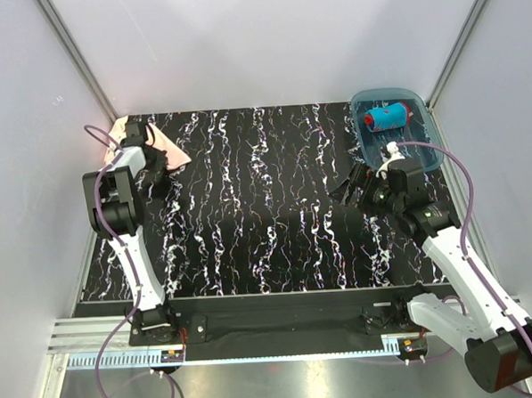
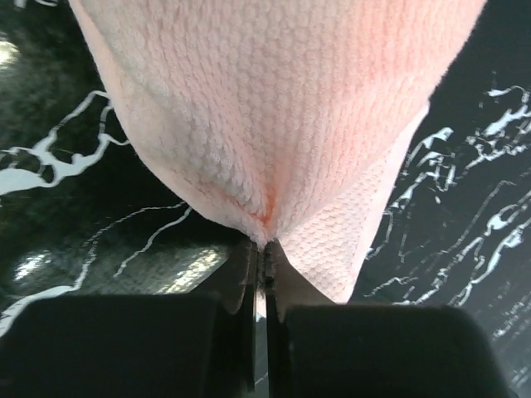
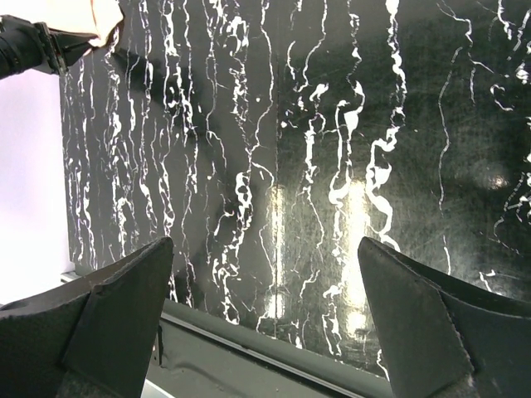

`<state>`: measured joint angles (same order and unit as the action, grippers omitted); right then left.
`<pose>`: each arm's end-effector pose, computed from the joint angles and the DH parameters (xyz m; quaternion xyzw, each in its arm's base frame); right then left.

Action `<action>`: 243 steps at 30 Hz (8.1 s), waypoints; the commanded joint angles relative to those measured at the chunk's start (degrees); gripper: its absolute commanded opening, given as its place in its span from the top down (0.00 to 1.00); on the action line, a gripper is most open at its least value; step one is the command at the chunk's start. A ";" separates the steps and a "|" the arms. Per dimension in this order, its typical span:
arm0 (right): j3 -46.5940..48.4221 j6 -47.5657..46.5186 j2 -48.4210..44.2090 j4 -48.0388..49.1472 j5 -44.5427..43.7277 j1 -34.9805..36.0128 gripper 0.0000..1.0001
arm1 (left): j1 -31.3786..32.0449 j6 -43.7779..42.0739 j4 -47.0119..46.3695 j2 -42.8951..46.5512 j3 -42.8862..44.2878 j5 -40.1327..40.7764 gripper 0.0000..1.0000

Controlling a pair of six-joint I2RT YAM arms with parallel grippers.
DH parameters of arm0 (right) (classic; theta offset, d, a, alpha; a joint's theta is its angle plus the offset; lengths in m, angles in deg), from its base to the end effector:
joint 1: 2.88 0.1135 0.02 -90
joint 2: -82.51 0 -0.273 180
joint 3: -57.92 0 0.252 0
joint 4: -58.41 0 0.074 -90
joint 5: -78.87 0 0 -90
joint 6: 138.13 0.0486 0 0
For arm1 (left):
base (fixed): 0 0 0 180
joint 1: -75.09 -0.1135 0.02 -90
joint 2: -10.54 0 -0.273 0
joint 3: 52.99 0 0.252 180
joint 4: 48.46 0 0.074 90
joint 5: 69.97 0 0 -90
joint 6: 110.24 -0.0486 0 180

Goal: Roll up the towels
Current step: Grab a towel with the left arm, then move the towel to the center of the board, then flatten the towel

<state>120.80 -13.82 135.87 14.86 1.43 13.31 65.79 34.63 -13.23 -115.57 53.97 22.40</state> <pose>0.1951 0.0677 0.3063 0.0875 0.8749 0.2863 0.3807 0.4836 0.0812 0.1518 -0.5110 0.8031 -0.1003 0.2896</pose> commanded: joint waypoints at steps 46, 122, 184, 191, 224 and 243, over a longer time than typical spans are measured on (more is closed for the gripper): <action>14.36 6.57 42.87 17.39 12.06 0.25 0.00 | 7.45 -29.73 10.94 -4.03 21.00 -16.68 0.23; 7.42 13.25 42.44 35.85 16.63 1.48 0.00 | 18.79 -22.18 -13.20 59.02 6.79 -17.45 0.94; -11.40 23.53 37.33 36.72 3.00 34.26 0.33 | 5.70 -17.08 -3.79 53.59 -45.99 -14.94 0.91; -10.87 24.14 39.97 39.45 4.23 34.88 0.39 | 5.52 -17.43 -3.61 53.42 -46.16 -14.50 0.91; 8.44 -0.98 11.33 -5.71 -14.13 22.31 1.00 | 8.15 -21.73 2.28 62.73 -46.25 -2.55 0.01; 3.54 2.35 9.39 -13.11 -24.16 22.22 1.00 | 10.72 -8.12 -2.90 59.22 -60.75 -3.50 0.14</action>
<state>123.59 -12.03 145.68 1.48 -21.04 35.36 79.21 23.05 -10.46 -56.38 -5.37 21.77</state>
